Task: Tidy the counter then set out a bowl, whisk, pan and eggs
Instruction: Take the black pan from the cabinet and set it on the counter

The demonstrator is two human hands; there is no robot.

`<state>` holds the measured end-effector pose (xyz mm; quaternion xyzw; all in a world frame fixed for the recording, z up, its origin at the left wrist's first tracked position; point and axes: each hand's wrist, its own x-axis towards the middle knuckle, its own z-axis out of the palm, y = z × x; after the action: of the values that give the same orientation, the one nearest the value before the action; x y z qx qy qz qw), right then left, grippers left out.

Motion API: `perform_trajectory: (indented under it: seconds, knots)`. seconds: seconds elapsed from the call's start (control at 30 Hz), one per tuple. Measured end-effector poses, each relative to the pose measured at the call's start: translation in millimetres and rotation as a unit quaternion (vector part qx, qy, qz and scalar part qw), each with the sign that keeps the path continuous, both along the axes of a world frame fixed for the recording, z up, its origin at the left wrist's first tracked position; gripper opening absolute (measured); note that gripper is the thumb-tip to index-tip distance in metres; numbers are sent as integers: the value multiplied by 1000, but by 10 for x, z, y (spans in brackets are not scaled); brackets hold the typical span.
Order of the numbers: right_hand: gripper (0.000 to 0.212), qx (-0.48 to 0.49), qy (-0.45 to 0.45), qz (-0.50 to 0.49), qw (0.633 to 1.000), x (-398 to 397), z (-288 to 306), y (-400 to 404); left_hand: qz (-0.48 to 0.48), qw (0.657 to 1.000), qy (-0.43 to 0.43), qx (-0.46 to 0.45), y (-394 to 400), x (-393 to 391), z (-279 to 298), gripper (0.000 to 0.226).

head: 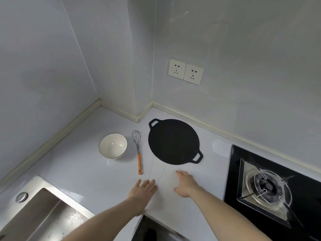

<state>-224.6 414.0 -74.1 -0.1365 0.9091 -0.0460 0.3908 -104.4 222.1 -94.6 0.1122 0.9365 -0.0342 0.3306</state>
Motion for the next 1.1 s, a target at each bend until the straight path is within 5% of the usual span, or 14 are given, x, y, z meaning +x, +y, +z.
perform_trajectory:
  seconds: [0.37,0.8,1.1]
  knots:
    - [85,4,-2,4,1000,-252,-115,-244,41,999,7,21,-33,22,-8,113]
    - [88,-23,-48,-25,998,800,-95,213,12,1000,14,-5,-160,-51,47,129]
    - [68,-191,64,-143,969,1267,148,619,149,977,18,150,160,419,290,88]
